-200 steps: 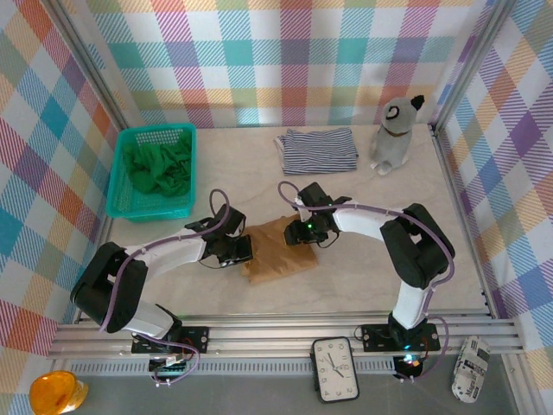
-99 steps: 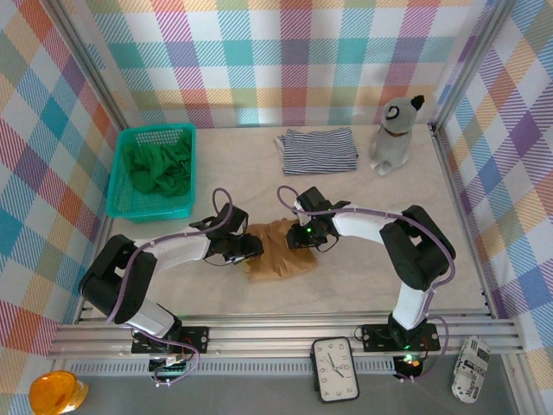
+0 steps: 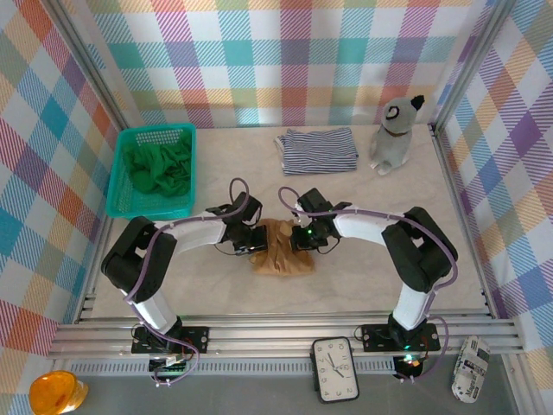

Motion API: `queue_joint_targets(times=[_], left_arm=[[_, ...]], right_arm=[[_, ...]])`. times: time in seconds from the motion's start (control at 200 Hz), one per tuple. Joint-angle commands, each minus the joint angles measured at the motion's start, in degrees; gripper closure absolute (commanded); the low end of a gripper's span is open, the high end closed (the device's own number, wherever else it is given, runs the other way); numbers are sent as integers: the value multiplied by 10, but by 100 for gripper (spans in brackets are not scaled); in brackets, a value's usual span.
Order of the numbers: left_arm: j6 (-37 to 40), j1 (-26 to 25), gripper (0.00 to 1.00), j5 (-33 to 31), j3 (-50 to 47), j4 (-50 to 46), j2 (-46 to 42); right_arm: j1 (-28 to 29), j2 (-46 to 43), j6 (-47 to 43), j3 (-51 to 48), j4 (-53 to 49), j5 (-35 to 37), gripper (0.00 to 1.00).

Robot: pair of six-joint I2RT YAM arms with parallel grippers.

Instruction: Fold and stack the tank tops

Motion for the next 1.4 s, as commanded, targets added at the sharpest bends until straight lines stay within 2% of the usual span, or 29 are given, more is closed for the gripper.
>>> queue_joint_targets(times=[0.0,0.265,0.595,0.85,0.96,1.19,1.28,1.32,1.355,1.4], left_arm=[[30,0,100,-12,29,-61,17],[70,25,100,0,146,-110,12],[119,50,100,-6,362,-161,93],[174,64,100,-32,574,-184,232],[195,69,100,-52,658,-180,293],[201,79,100,-54,888,-196,453],[194,84,100,-53,994,-228,525],[187,86,100,-46,1009,-225,545],[181,88,100,-44,1010,-218,556],[179,90,97,-47,1009,-214,566]], right_arm=[[-30,-28,-4,-10,-28,-20,96],[-93,-45,-34,70,-60,-35,100],[-177,-2,-94,246,-104,-36,100],[-235,88,-142,385,-105,4,100],[-259,118,-144,413,-67,19,100],[-293,205,-161,501,-41,44,99],[-306,254,-157,551,-52,46,98],[-312,278,-154,576,-60,40,95],[-314,295,-153,593,-66,44,91],[-315,310,-154,612,-70,52,78]])
